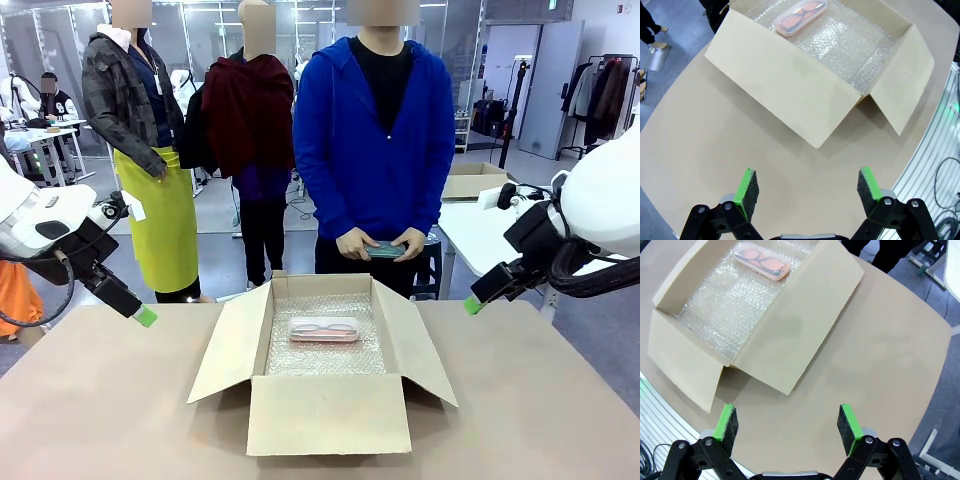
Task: Pack the glasses set securely to prepare it for shipping.
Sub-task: Put the Glasses case from the right side of the table into the Package Box.
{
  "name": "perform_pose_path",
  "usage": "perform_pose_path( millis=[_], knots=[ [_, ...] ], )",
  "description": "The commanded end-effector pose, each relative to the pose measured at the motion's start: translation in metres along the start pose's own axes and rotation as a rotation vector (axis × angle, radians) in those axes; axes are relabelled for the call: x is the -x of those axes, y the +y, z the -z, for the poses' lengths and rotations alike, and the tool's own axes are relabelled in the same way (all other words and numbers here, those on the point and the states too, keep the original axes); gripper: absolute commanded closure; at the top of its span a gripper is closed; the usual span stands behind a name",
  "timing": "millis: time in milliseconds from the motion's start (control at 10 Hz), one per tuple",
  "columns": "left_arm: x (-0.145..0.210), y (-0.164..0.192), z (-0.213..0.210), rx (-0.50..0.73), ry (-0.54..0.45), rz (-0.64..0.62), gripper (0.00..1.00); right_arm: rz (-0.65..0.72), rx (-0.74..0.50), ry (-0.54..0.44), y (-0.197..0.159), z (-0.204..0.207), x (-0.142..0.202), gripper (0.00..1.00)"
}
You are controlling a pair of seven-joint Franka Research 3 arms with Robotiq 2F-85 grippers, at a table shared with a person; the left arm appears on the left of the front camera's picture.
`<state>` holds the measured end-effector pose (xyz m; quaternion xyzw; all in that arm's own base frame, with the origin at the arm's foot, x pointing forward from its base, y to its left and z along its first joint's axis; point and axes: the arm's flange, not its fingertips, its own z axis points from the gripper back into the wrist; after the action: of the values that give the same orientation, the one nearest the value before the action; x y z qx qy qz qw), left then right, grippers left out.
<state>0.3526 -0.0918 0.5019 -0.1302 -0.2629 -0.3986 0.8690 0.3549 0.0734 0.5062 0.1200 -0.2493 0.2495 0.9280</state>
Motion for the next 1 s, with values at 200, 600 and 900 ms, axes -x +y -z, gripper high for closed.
perform_pose_path(
  millis=[200, 600, 900],
  knots=[
    [0.0013, 0.0009, -0.0014, 0.011, -0.009, 0.003, 0.00, -0.014, 0.004, -0.012, -0.0017, 0.0012, -0.0009, 0.00],
    [0.0013, 0.0009, -0.0014, 0.011, -0.009, 0.003, 0.00, -0.014, 0.004, -0.012, -0.0017, 0.0012, -0.0009, 0.00],
    [0.0013, 0.0009, -0.0014, 0.011, -0.009, 0.003, 0.00, -0.014, 0.004, -0.012, -0.0017, 0.0012, -0.0009, 0.00]
  ],
)
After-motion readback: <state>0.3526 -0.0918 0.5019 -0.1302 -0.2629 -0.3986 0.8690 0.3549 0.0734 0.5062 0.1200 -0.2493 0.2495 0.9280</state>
